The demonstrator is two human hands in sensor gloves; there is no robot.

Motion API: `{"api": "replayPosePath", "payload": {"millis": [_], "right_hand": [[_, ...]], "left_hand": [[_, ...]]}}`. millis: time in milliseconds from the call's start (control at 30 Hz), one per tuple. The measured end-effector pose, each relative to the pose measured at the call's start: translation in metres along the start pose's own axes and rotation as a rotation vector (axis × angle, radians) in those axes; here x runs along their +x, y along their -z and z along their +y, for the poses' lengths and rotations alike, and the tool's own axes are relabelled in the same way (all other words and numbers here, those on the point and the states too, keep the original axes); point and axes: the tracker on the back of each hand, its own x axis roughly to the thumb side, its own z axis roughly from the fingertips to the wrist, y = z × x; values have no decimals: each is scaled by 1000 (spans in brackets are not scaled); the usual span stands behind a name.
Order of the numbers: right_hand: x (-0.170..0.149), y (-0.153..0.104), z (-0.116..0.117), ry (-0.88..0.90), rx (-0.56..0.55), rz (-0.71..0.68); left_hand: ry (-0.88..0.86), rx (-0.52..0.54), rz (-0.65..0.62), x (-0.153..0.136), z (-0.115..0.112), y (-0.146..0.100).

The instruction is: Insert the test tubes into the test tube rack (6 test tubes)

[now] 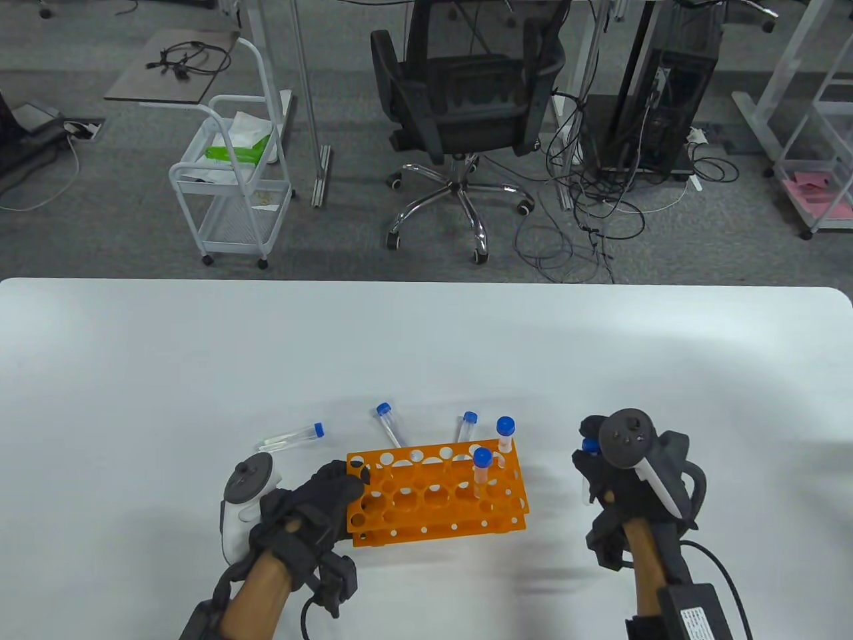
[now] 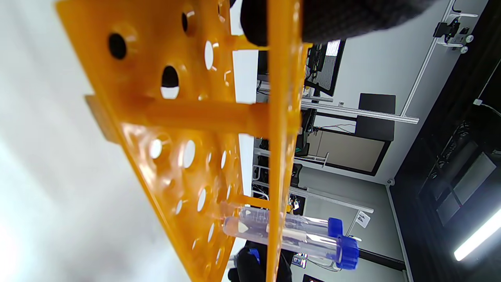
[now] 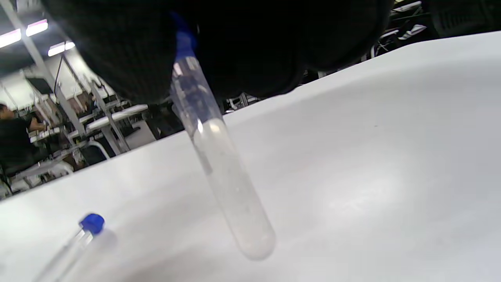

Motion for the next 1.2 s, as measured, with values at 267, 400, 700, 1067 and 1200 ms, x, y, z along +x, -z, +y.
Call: {"api": "replayPosePath", "payload": {"millis": [267,400,700,1067,1200], "right_hand": [[-10,-24,-12,127,-62,-79],[-1,-35,-20,140,-91,-141],[10,-53,-33,183,-173,-236],[30,-82,-48,311,-223,-399],[39,-95,-52,347,-225,-469]], "left_hand": [[3,9,-1,-2,-2,0],[11,28,-11,-1,-4,0],[37,12,-3,-3,-8,0],[48,14,-2,-3,-8,-2],[43,21,-6,-3,-7,-2]]}}
